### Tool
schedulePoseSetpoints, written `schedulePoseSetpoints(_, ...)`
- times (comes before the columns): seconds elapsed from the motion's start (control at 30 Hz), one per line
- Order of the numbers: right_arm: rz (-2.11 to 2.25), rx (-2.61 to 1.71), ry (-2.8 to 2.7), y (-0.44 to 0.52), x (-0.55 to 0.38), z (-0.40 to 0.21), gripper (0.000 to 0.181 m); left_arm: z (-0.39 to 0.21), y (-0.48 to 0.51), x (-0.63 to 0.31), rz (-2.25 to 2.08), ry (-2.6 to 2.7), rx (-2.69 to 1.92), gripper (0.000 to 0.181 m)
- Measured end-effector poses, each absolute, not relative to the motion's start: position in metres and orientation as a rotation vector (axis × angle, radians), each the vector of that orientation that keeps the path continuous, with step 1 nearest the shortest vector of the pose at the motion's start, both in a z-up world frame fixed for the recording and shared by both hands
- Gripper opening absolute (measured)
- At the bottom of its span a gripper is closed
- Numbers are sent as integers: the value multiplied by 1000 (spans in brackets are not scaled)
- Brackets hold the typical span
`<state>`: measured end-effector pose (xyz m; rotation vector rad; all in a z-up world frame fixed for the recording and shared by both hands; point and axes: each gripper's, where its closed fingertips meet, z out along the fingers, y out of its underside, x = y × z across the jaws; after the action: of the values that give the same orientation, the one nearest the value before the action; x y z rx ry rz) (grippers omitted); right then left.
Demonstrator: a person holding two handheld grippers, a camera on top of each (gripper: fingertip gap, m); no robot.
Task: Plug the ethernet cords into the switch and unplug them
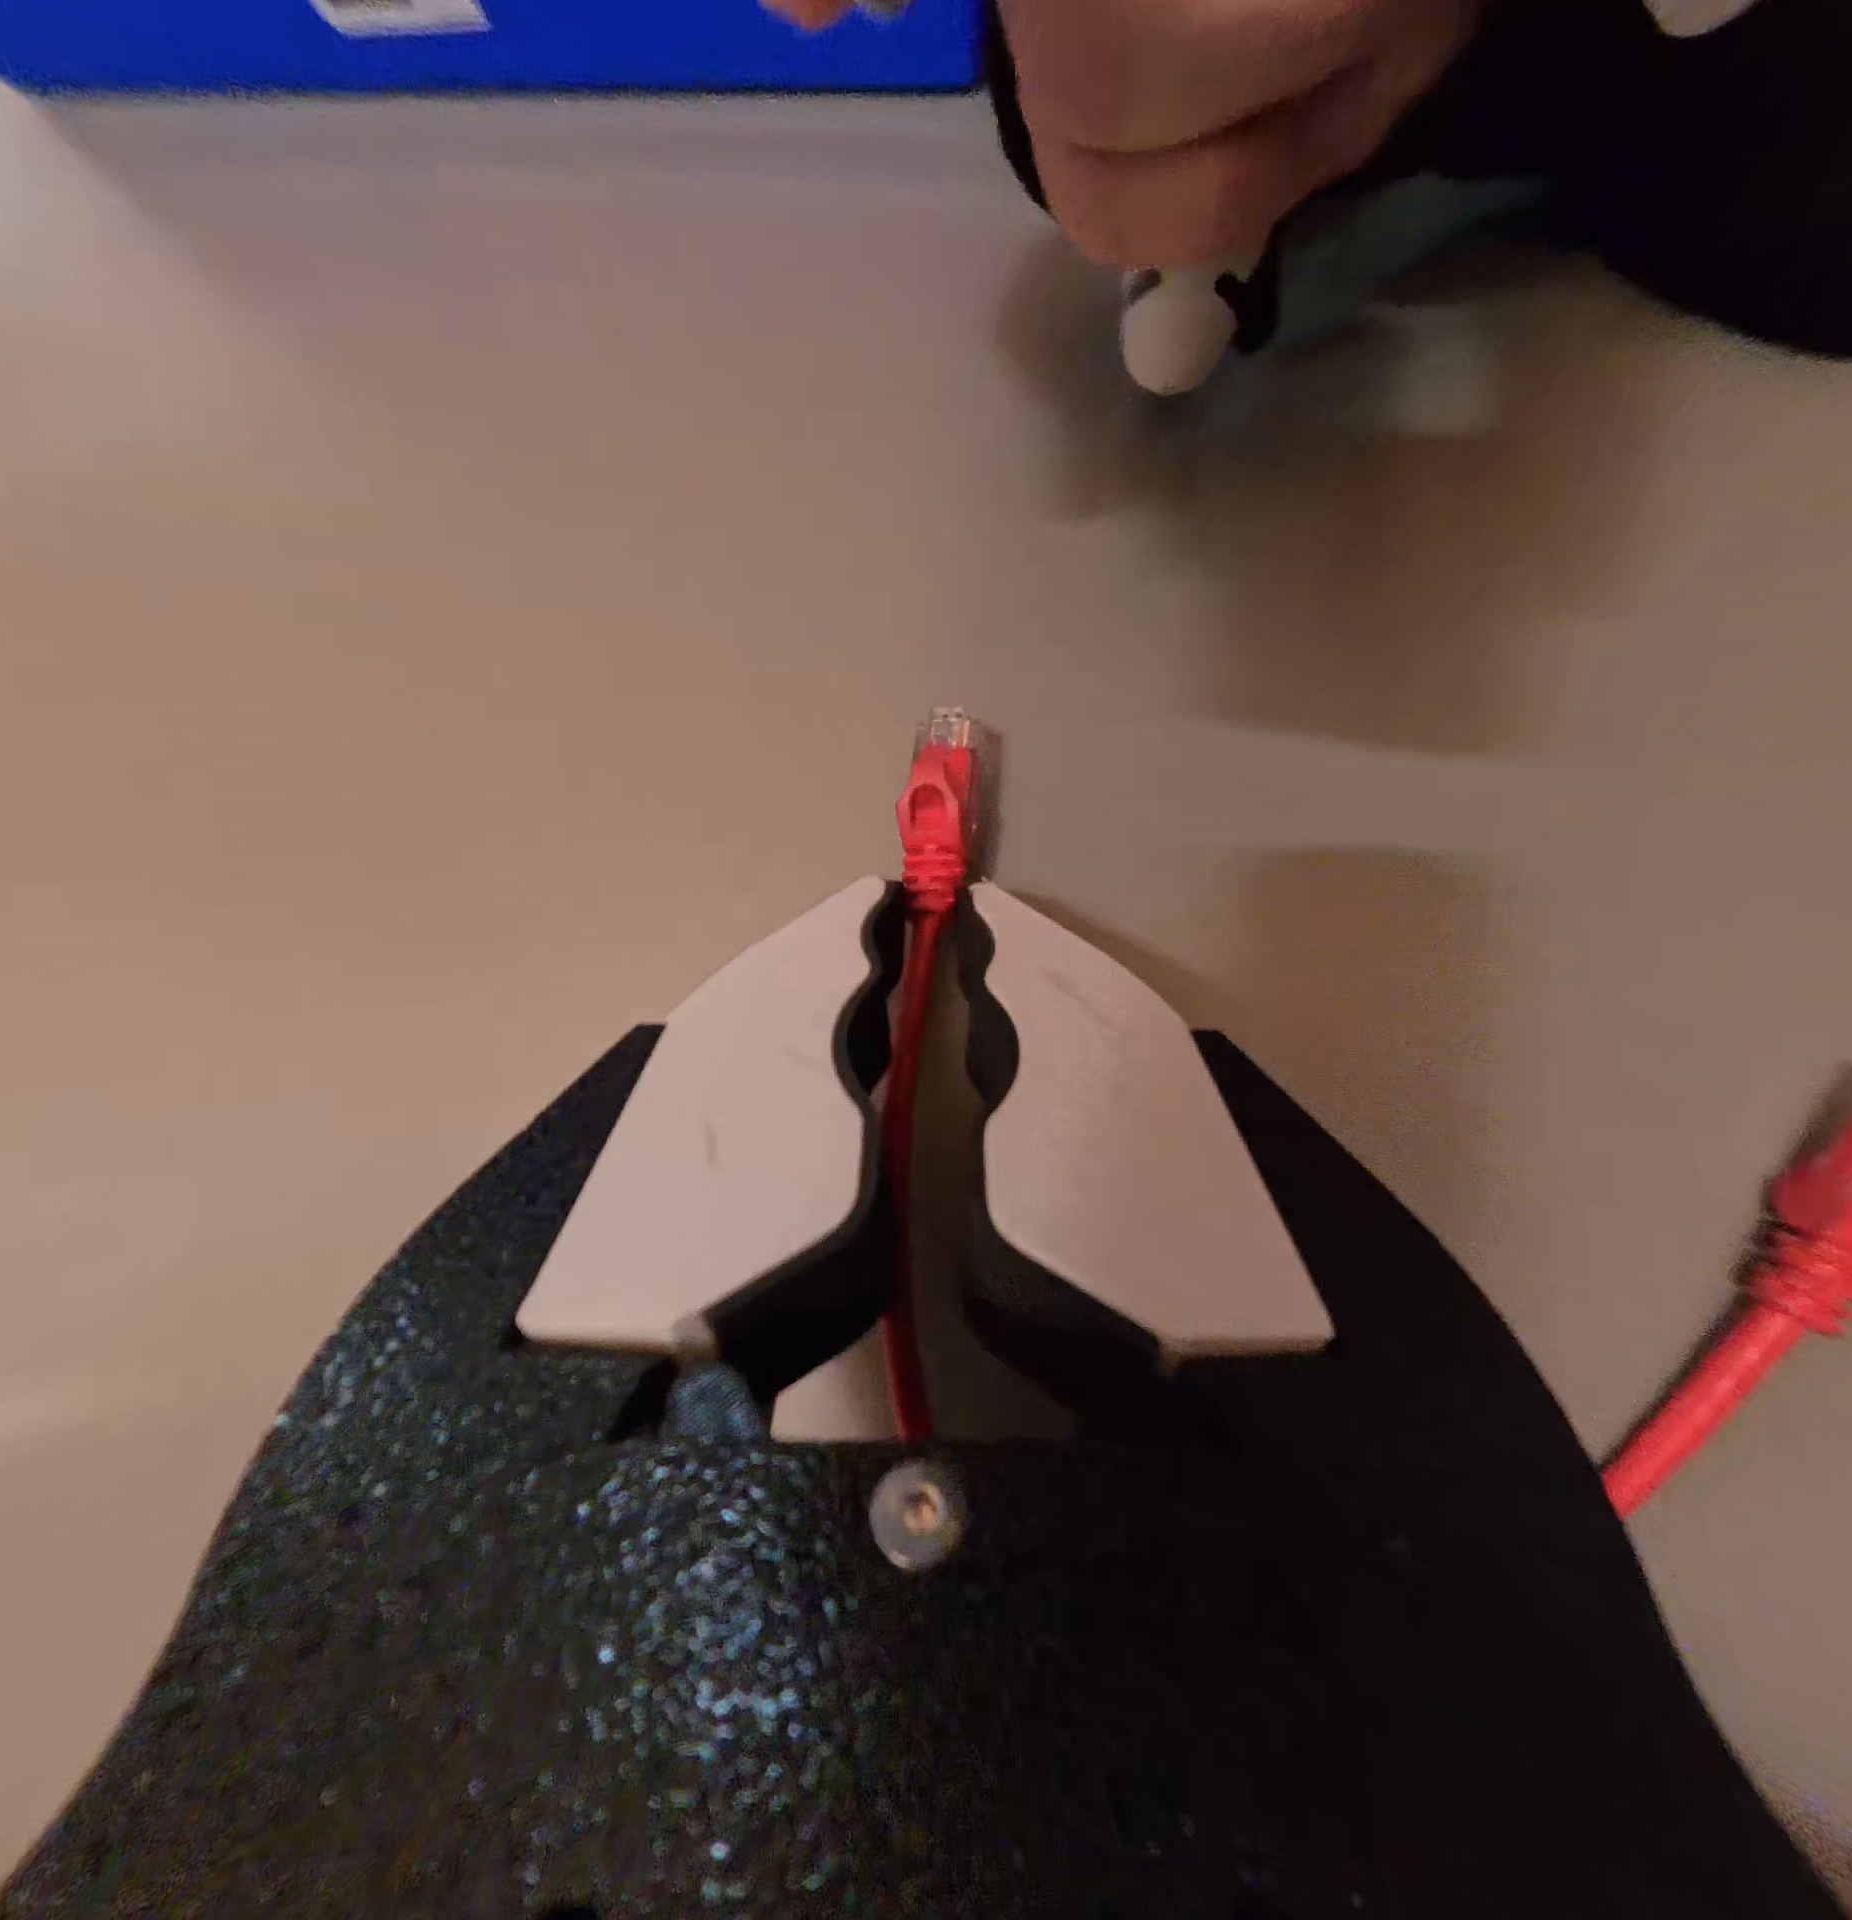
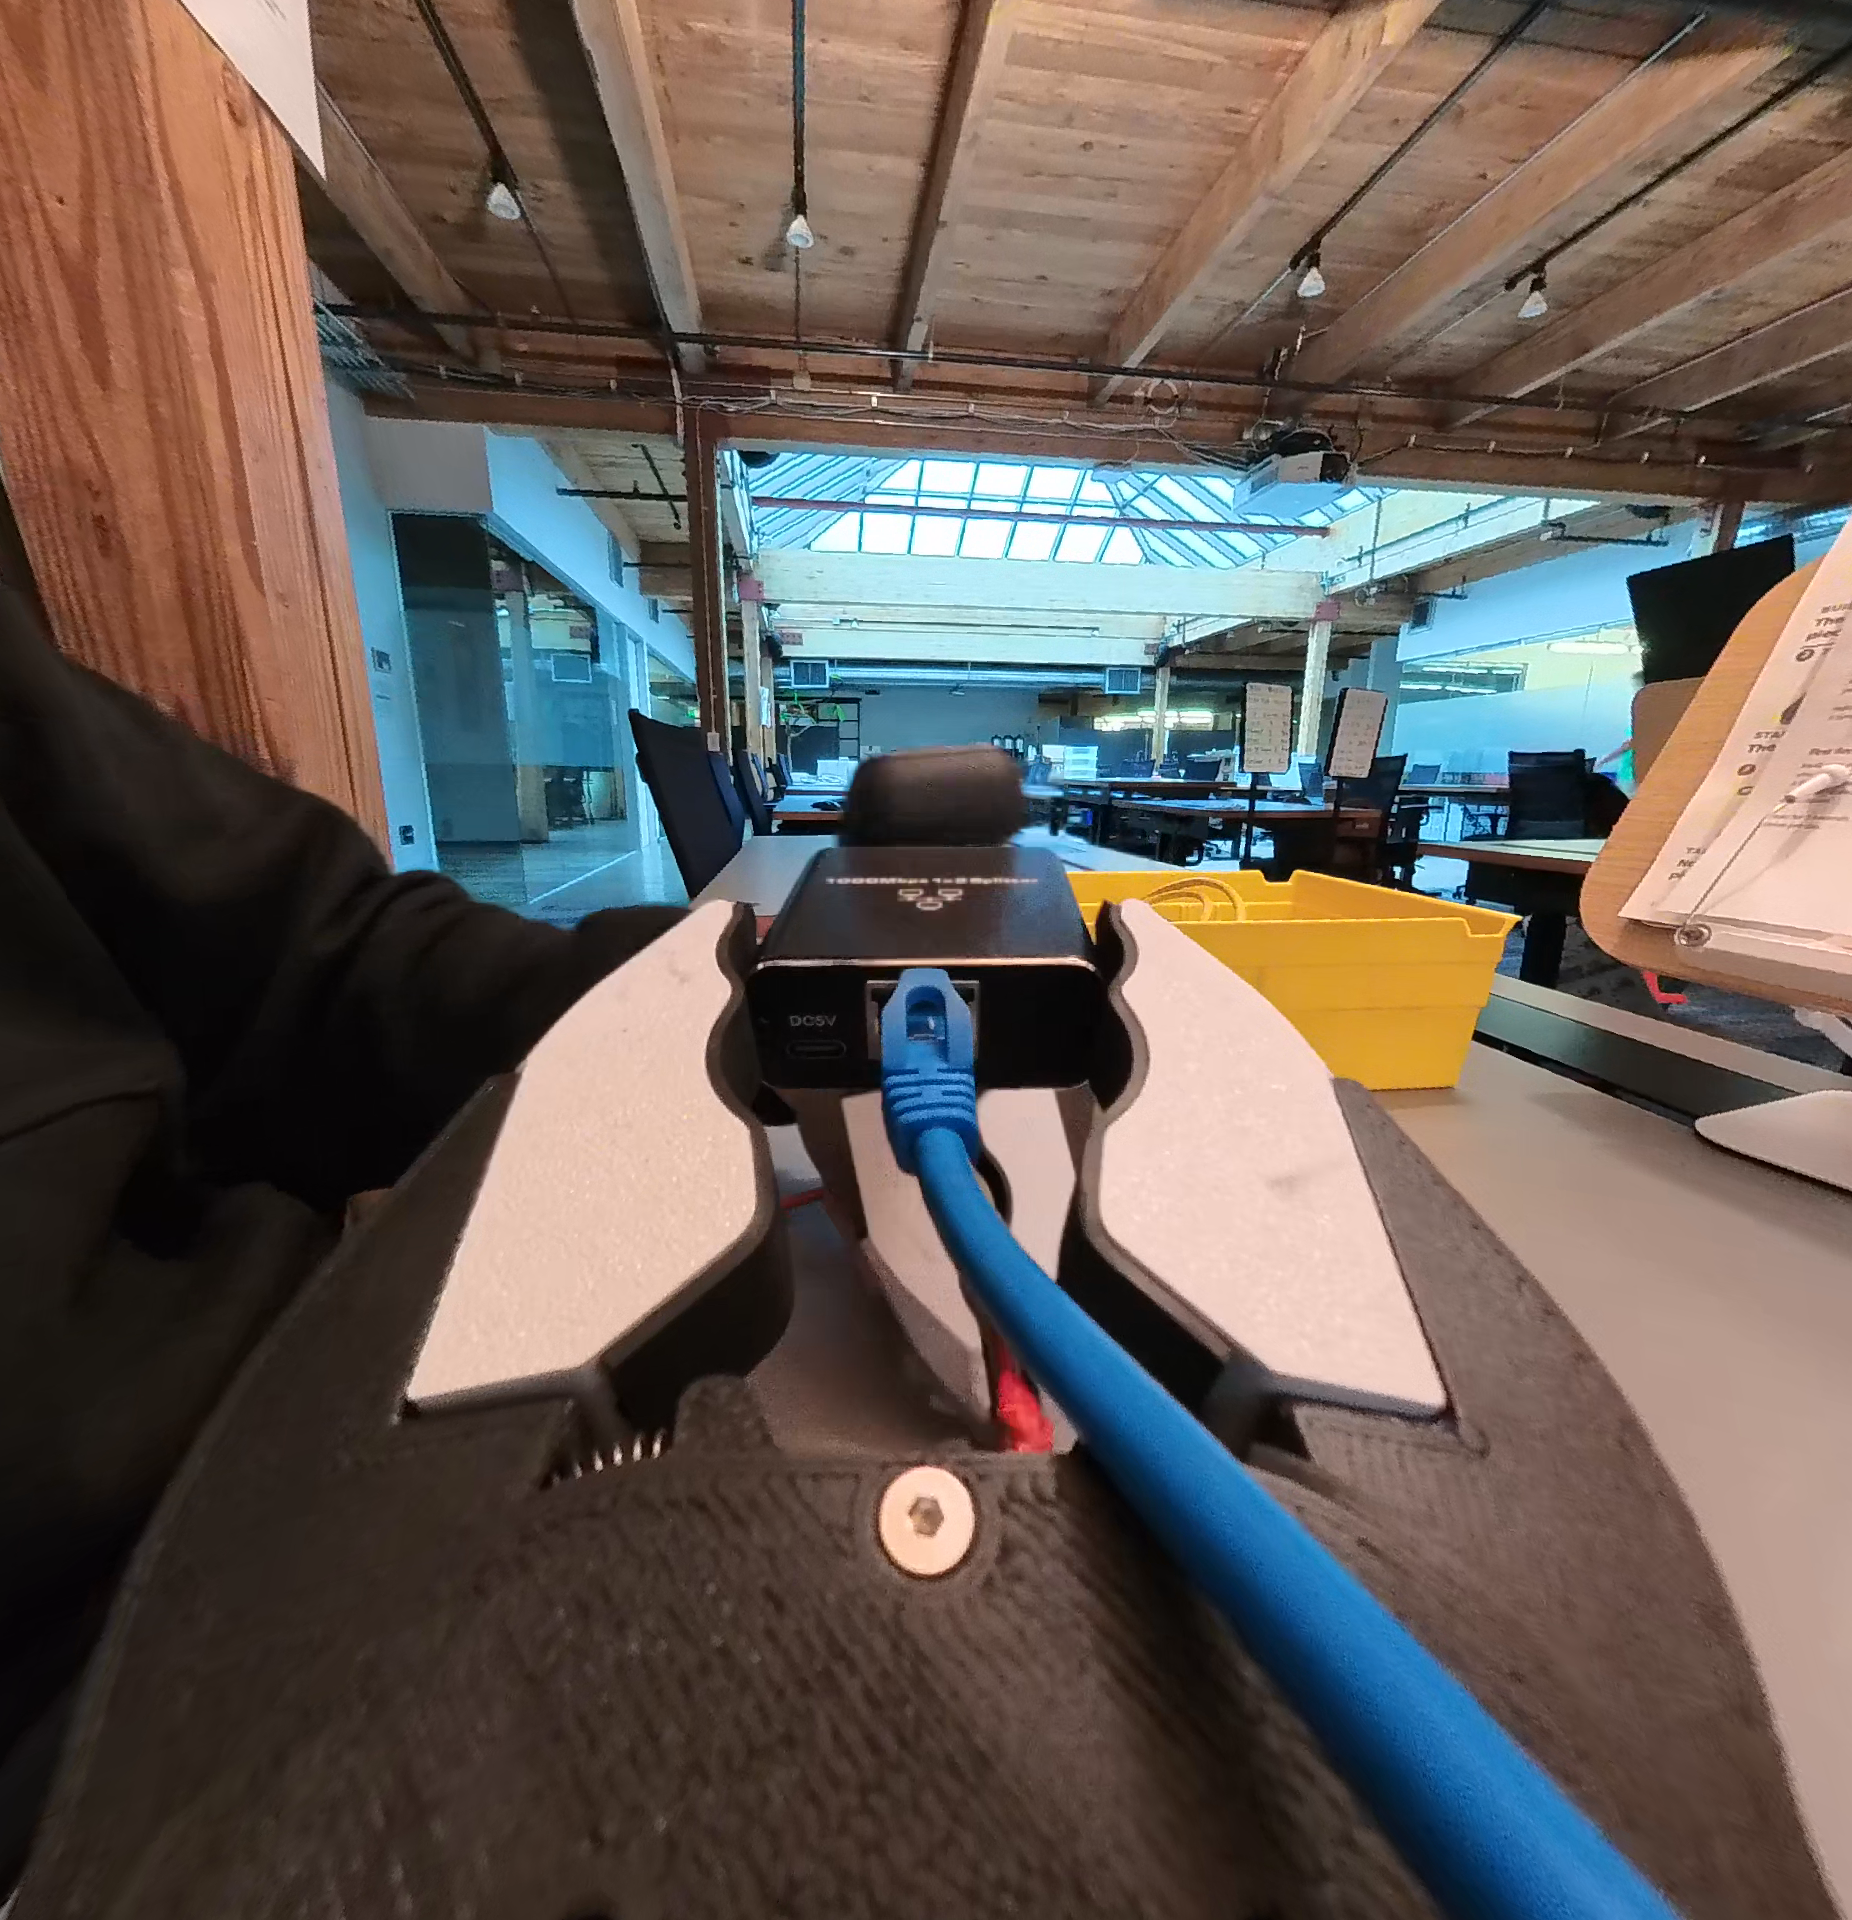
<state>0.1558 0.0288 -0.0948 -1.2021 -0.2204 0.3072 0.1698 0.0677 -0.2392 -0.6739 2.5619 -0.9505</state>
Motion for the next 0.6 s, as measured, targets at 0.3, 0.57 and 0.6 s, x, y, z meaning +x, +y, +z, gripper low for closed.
schedulePoseSetpoints(0.3, 287, -1219, -232, 32, 155, -98, 63, -148, 99, 158, -743, 2247, -511, 9)
schedulePoseSetpoints(0.57, 346, -1195, -302, 30, 141, -96, 63, -112, 80, 119, -708, 2330, -351, 8)
schedulePoseSetpoints(0.6, 357, -1190, -309, 29, 139, -96, 63, -111, 79, 117, -693, 2337, -342, 8)
